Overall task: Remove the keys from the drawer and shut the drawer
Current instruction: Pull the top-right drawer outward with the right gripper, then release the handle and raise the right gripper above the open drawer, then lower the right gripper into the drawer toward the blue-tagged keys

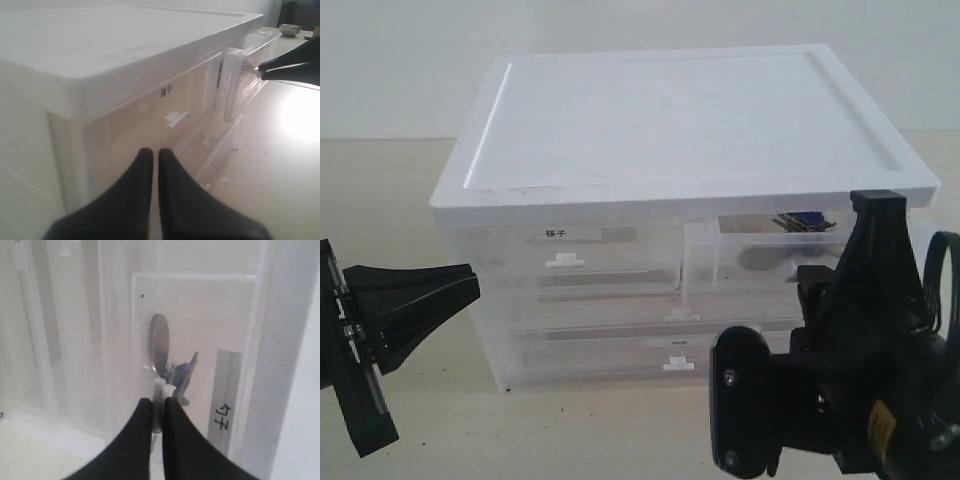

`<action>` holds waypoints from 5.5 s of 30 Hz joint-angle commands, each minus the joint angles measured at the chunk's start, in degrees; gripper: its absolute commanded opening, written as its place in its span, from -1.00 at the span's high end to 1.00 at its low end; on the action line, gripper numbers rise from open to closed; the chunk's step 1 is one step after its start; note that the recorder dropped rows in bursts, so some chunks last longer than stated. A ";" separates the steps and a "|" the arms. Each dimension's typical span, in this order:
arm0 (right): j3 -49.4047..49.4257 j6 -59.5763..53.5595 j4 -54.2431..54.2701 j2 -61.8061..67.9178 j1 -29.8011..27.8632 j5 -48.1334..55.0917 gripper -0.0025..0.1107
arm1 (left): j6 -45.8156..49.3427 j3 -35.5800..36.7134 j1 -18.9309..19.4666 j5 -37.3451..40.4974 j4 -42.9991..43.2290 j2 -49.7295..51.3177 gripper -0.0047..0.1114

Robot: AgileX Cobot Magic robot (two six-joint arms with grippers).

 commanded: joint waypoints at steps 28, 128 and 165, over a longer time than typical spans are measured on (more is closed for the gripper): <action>-4.29 1.37 20.41 -9.51 8.92 1.77 -0.07 | -0.39 -0.12 -0.40 -0.56 -0.54 0.42 0.84; -27.45 -58.08 64.53 -12.13 -22.36 -4.14 0.89 | -1.84 -4.57 -6.70 -0.56 5.47 3.41 0.84; -27.45 -63.30 74.98 -12.13 -19.70 -3.78 0.87 | 11.42 -11.97 -17.08 -0.56 -19.58 19.01 0.84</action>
